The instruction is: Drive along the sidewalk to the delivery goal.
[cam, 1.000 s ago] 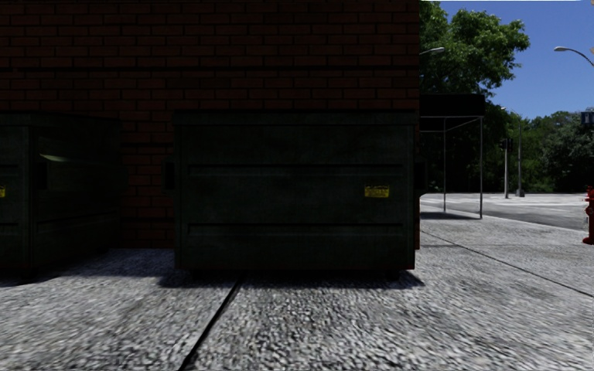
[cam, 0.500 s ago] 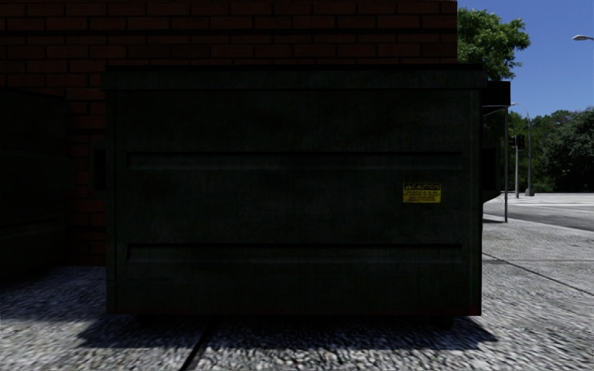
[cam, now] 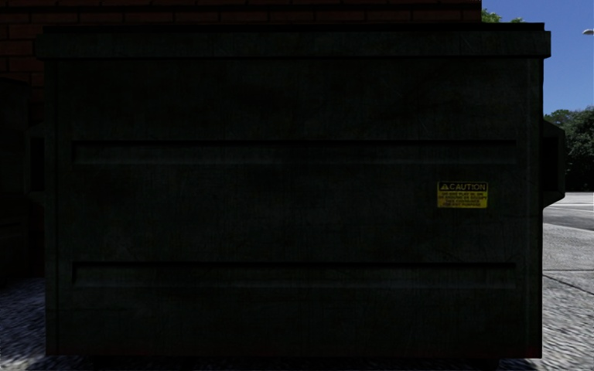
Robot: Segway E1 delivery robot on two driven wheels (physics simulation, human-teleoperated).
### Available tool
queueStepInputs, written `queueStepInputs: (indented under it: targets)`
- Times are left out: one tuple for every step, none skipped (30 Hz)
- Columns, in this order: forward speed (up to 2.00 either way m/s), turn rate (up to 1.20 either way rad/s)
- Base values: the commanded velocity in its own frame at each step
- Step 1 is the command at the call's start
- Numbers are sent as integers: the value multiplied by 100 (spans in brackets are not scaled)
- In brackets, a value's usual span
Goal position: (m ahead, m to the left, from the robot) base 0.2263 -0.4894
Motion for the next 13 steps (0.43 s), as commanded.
queueStepInputs:
  targets:
    - [0,0]
    - [0,0]
    - [0,0]
    - [0,0]
    - [0,0]
    - [0,0]
    - [0,0]
    - [0,0]
    - [0,0]
    - [0,0]
    - [0,0]
    - [0,0]
    - [0,0]
